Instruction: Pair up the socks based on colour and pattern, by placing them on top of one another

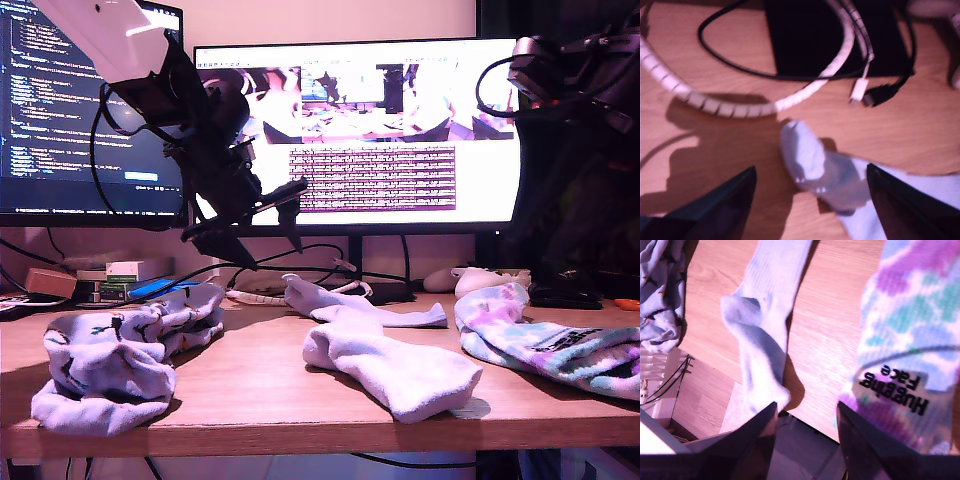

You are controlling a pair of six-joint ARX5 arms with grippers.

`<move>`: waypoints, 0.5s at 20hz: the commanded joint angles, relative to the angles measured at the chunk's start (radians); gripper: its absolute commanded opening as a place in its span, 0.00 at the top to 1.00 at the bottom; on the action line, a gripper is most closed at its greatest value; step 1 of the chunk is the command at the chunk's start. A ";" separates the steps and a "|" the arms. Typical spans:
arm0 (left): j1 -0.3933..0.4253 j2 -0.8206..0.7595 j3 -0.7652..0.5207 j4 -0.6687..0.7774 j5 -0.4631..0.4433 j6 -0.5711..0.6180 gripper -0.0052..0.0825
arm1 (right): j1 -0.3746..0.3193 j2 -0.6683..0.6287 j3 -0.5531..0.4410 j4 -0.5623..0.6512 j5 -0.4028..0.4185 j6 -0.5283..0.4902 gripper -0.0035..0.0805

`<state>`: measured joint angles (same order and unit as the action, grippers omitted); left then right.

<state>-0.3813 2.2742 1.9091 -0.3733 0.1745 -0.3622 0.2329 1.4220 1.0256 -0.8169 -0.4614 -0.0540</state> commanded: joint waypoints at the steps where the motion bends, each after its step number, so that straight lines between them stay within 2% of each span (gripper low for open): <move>1: -0.008 0.057 -0.009 0.012 0.000 -0.015 0.21 | 0.010 -0.004 0.002 0.007 -0.004 -0.006 0.57; 10: -0.023 0.111 -0.009 0.056 0.032 -0.057 0.26 | 0.010 -0.004 0.002 0.009 -0.004 -0.006 0.57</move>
<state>-0.3969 2.3566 1.9091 -0.3347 0.2073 -0.4152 0.2379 1.4220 1.0256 -0.8124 -0.4614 -0.0540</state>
